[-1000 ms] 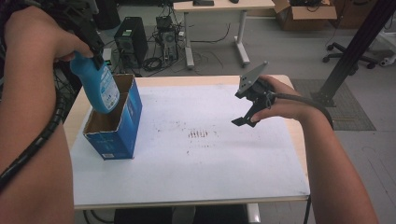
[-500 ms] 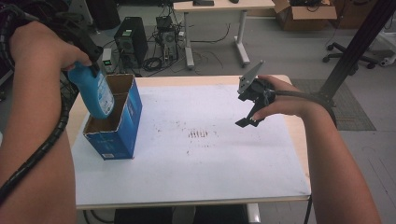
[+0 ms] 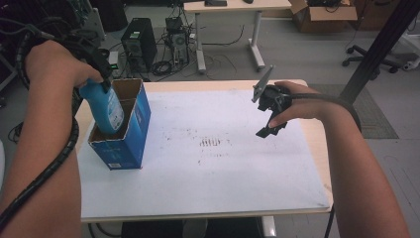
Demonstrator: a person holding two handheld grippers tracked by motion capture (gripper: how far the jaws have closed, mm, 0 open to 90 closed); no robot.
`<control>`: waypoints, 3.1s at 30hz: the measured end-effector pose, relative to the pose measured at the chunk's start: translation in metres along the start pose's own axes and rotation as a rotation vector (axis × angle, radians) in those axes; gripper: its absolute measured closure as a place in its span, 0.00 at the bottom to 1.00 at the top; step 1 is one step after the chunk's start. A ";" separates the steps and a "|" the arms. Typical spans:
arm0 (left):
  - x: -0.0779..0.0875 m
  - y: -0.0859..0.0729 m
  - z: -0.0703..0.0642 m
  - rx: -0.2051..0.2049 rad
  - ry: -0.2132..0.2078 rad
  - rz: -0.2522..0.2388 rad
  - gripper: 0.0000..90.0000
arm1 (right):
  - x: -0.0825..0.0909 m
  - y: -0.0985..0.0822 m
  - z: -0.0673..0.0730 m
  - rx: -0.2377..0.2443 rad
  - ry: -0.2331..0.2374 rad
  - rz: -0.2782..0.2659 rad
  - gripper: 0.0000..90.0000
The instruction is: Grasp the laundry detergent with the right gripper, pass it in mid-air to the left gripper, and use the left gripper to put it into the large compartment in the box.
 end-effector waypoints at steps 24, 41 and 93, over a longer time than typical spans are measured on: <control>-0.058 -0.003 -0.008 -0.016 -0.021 0.034 0.42 | -0.001 -0.009 -0.003 -0.035 0.018 0.047 0.04; -0.089 -0.004 -0.018 -0.022 -0.041 0.056 0.42 | -0.005 -0.013 -0.003 -0.045 0.029 0.050 0.04; -0.136 -0.010 -0.036 -0.032 -0.013 0.104 0.42 | -0.019 -0.017 -0.003 -0.050 0.058 0.046 0.04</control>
Point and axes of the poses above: each handheld gripper's, and its own axes: x roughly backward along the jaws, y roughly out of its top, z roughly to its left, the point moved 10 cm from there along -x, roughly forward along the jaws, and after that the axes turned 12 degrees about y, right-handed, at the moved point
